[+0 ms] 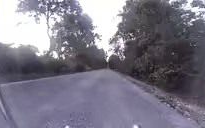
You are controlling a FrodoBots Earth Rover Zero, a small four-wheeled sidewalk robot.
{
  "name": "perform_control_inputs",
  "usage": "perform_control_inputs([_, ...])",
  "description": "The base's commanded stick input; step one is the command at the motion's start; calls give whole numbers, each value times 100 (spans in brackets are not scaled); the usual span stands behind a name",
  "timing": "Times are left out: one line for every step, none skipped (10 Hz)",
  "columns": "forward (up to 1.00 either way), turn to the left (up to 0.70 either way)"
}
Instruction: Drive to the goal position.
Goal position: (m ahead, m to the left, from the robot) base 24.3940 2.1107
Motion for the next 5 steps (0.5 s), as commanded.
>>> perform_control_inputs([70, 0])
perform_control_inputs([70, 0])
perform_control_inputs([70, 0])
perform_control_inputs([70, 0])
perform_control_inputs([70, 0])
